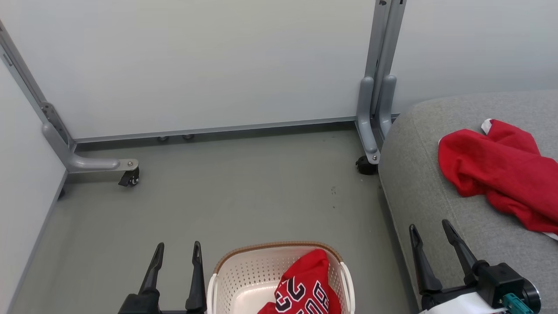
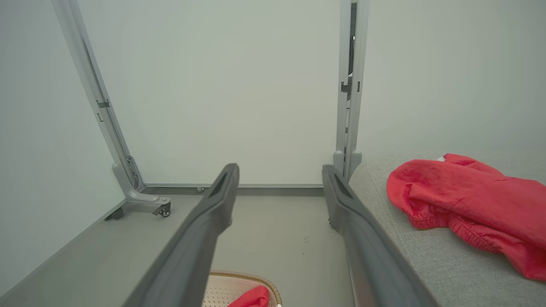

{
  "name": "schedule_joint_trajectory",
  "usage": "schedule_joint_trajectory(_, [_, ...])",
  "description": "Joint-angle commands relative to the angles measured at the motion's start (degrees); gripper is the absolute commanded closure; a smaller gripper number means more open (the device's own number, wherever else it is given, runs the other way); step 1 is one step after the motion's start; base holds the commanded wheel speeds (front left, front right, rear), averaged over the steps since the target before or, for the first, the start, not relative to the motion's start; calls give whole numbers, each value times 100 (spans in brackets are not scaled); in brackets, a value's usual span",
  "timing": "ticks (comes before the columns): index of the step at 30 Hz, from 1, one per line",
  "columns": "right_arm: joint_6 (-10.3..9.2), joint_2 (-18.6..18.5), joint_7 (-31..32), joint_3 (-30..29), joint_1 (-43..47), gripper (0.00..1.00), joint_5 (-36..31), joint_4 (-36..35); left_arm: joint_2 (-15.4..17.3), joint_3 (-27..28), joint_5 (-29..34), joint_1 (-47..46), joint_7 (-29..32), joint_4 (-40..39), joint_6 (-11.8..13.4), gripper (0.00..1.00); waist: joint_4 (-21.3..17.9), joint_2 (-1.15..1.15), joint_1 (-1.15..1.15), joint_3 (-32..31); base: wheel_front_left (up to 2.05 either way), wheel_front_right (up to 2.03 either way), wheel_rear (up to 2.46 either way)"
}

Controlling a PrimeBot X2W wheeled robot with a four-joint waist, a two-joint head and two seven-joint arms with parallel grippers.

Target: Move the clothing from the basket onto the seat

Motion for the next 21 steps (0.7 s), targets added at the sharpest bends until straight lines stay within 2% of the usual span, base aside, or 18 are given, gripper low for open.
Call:
schedule_joint_trajectory(1, [-8, 22, -19, -1, 86, 0, 13, 11, 10, 12, 46, 117, 6, -25, 25, 0, -3, 0, 1, -2, 0, 0, 0])
schedule_joint_trajectory(10, [-8, 28, -19, 20, 87, 0, 15, 7, 10, 27, 147, 99, 6, -53, -2, 0, -24, 0, 1, -7, 0, 0, 0])
schedule_joint_trajectory(21, [-8, 29, -19, -19, 95, 0, 14, -24, 9, -18, 193, 77, 6, -43, 79, 0, -20, 0, 1, 10, 0, 0, 0])
